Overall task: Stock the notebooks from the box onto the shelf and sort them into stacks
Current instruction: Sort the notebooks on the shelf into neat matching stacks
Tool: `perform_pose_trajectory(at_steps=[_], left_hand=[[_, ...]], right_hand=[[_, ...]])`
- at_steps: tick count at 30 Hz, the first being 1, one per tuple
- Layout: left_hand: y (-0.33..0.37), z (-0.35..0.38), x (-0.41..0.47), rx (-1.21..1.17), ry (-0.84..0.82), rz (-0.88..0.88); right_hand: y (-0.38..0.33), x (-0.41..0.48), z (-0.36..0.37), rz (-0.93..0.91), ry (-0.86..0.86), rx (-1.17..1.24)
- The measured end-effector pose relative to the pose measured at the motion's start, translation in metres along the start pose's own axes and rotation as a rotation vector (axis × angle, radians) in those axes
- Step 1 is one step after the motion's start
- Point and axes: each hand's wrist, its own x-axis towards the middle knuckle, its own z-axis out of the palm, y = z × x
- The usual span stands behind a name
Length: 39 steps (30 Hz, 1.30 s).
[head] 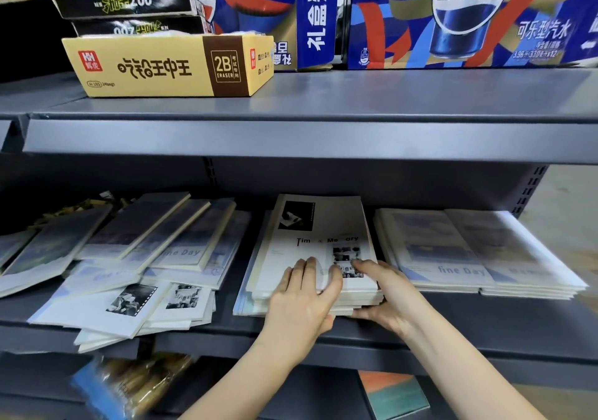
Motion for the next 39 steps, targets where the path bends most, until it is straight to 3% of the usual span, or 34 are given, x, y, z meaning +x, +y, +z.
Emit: perform_pose_trajectory(at_steps=[8, 12, 16, 18, 24, 28, 34, 39], left_hand=[[0.014, 0.009, 0.004, -0.039, 0.019, -0.011], [-0.006, -0.005, 0.001, -0.221, 0.079, -0.052], [-0.052, -0.019, 0.004, -0.604, 0.135, -0.539], [-0.075, -0.014, 0.006, -0.797, 0.071, -0.738], [-0.100, 0.011, 0.007, -1.305, -0.107, -1.032], [-0.097, 0.011, 0.018, -1.392, -0.138, -1.073], [-0.098, 0.013, 0.016, -1.495, -0.316, -0.992], [-0.105, 0.023, 0.010, -1.637, -0.304, -1.028]], right_hand=[[-0.002, -0.002, -0.014, 0.017, 0.050, 0.018], [0.001, -0.002, -0.014, 0.011, 0.026, -0.008], [-0.002, -0.006, -0.009, -0.029, 0.025, -0.132], [-0.001, -0.004, -0.011, -0.085, 0.042, -0.241], [0.001, 0.002, -0.005, -0.172, 0.041, -0.493], [-0.002, 0.005, 0.004, -0.241, 0.035, -0.506], [-0.007, 0.013, 0.005, -0.234, -0.024, -0.474], [-0.004, 0.018, 0.004, -0.194, -0.078, -0.430]])
